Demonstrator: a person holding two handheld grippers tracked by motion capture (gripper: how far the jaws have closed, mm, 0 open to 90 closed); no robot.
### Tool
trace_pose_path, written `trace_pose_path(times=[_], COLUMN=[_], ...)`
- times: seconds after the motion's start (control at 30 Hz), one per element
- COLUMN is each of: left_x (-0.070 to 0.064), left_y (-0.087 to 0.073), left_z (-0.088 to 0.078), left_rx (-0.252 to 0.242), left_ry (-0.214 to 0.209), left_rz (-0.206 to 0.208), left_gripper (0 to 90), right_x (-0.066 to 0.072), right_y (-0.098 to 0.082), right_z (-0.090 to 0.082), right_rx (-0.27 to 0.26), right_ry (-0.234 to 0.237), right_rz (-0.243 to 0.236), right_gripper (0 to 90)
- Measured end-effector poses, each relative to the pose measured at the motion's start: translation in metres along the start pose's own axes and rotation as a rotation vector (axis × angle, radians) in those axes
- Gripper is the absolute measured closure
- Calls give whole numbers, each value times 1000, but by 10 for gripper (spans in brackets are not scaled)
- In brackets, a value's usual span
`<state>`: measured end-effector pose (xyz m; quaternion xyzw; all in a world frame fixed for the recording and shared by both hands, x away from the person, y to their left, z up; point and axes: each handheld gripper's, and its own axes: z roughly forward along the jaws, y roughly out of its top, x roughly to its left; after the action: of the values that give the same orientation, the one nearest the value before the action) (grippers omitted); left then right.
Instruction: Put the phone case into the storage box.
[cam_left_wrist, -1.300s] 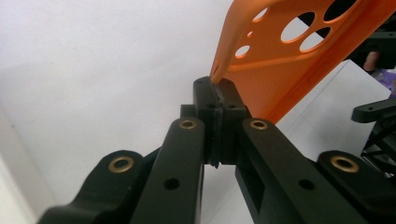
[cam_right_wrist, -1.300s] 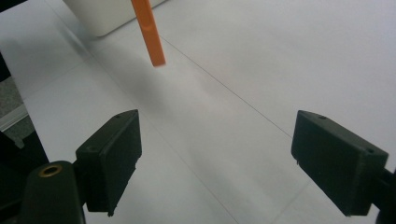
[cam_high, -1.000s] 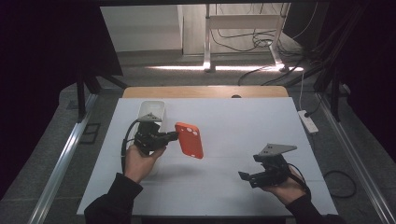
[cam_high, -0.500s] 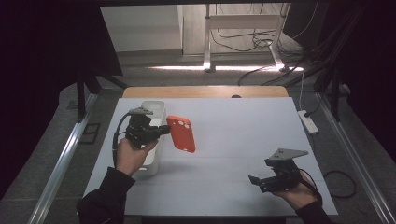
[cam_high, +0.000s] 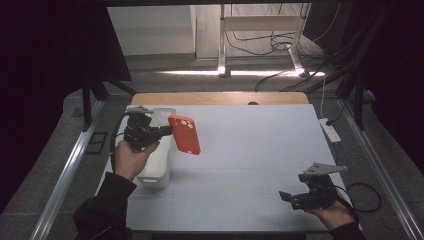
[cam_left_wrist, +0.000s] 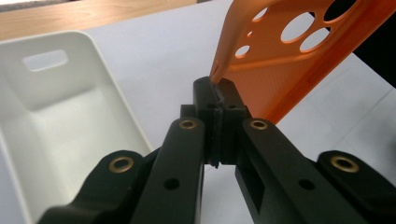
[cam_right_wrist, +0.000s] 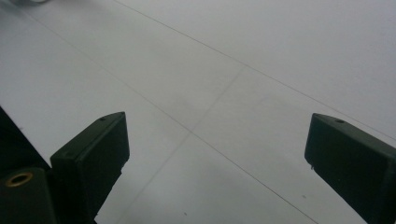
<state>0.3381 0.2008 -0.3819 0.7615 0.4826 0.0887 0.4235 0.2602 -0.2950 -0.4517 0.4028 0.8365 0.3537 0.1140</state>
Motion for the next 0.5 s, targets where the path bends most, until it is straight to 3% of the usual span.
trace_pose_path(times=[0.5], left_x=[21], left_y=[13], left_z=[-14], left_rx=[-21], left_ry=[49], left_rz=[-33], left_gripper=[896], right_x=[-18], right_y=[-21], right_z=[-20], right_rx=[-31], right_ry=[-50], right_rz=[49], right_gripper=[14])
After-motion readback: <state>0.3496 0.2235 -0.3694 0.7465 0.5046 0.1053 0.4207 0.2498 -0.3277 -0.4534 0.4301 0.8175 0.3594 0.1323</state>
